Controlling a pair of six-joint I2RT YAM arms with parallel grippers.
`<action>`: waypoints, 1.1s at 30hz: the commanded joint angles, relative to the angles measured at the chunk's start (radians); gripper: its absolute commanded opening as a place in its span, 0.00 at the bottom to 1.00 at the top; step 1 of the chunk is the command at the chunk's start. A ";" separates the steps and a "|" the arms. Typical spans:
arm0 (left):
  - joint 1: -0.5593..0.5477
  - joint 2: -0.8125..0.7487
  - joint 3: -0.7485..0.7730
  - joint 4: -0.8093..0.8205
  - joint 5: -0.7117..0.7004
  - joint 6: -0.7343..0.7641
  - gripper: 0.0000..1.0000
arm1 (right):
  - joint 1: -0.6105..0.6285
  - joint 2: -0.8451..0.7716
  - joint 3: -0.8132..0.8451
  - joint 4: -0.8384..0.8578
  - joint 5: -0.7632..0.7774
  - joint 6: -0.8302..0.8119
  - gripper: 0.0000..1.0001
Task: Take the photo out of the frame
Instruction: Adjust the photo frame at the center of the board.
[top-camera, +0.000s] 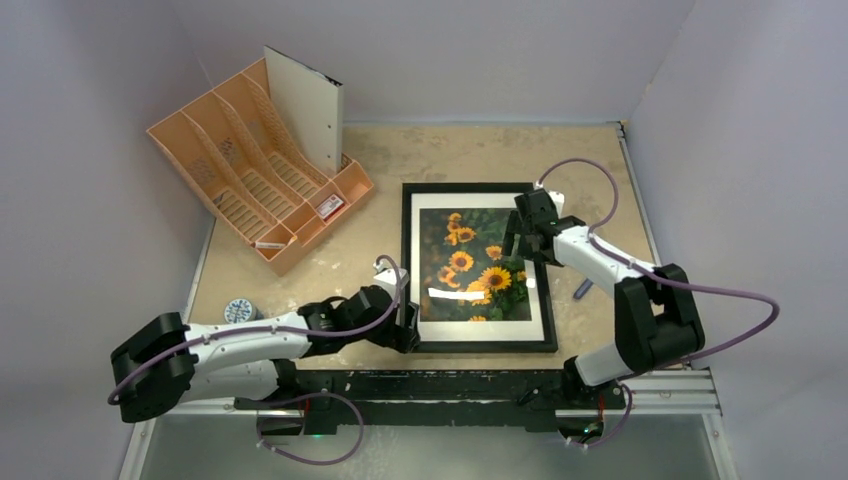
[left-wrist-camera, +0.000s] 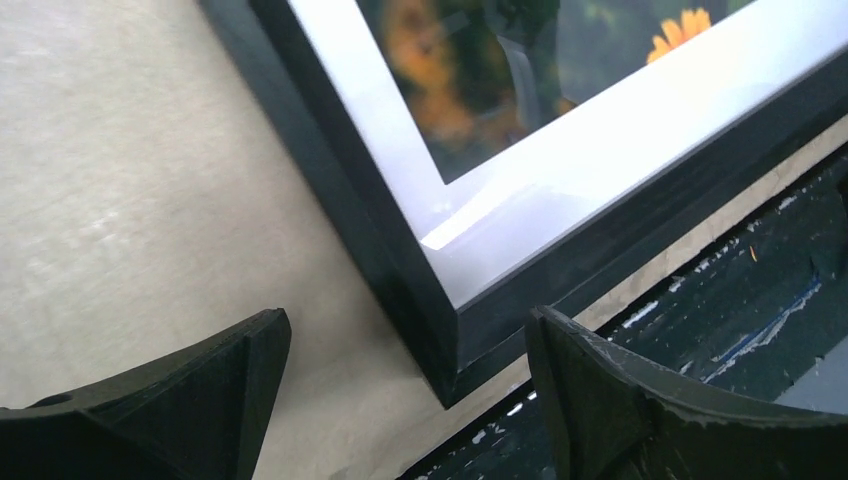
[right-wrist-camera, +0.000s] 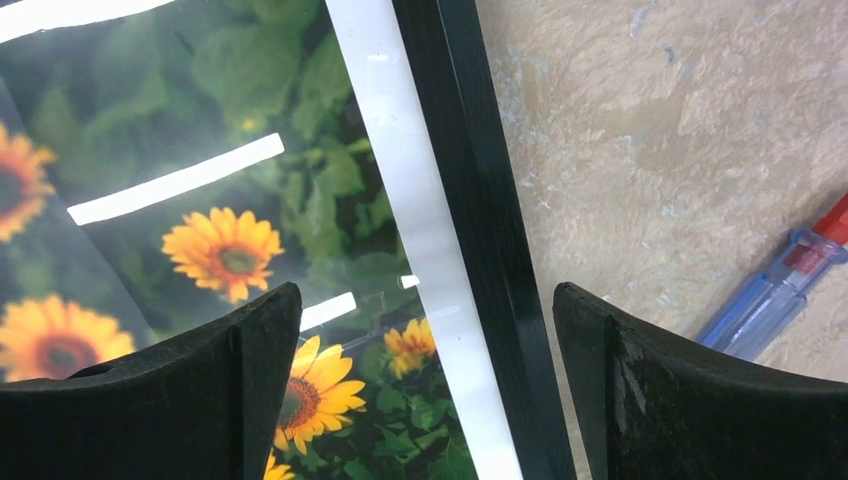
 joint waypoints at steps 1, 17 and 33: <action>-0.003 -0.083 0.101 -0.155 -0.125 0.023 0.93 | -0.004 -0.095 0.027 -0.036 0.004 -0.016 0.97; 0.182 -0.142 0.582 -0.553 -0.392 0.309 1.00 | -0.002 -0.528 -0.283 0.321 -0.477 0.136 0.99; 0.521 -0.185 0.200 -0.353 0.028 0.009 0.90 | 0.469 -0.190 -0.102 0.226 -0.175 0.287 0.86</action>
